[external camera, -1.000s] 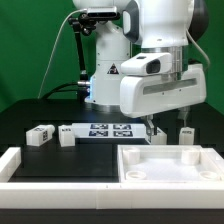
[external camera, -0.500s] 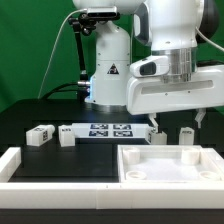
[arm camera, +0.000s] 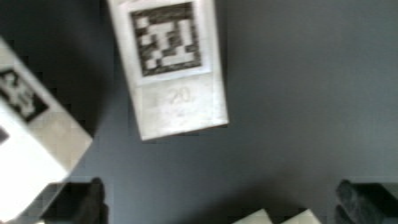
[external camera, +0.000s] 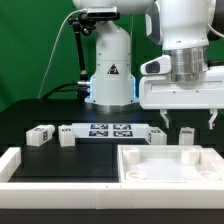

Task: Assemble one leg

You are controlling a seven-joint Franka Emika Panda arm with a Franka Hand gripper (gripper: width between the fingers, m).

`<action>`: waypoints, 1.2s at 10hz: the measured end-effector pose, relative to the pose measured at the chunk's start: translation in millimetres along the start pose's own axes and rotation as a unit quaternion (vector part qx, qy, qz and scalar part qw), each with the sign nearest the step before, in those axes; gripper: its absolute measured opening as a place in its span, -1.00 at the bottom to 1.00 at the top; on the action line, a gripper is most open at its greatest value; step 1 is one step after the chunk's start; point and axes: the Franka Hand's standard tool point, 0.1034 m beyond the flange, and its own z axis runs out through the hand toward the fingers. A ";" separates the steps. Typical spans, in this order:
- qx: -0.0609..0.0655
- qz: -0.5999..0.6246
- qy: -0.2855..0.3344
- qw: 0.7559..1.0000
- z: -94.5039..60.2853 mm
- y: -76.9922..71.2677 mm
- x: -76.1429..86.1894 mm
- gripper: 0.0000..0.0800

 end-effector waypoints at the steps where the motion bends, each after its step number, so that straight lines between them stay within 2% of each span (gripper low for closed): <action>1: 0.000 0.003 -0.001 1.000 0.3 -0.1 -0.5 0.62; 3: 0.000 -0.019 -0.003 1.000 1.7 4.0 3.3 0.62; 4: -0.005 -0.029 -0.014 0.999 3.1 6.8 1.3 0.62; 8: -0.032 -0.050 -0.159 0.985 1.5 18.1 2.3 0.62; 11: -0.044 -0.059 -0.280 0.957 2.2 19.4 1.2 0.62; 12: -0.051 -0.059 -0.314 0.946 1.8 16.6 -4.9 0.62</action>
Offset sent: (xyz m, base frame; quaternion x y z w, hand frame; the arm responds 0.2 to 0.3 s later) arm -0.0004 -0.0001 -0.0021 0.0037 0.0071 -0.0164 0.9998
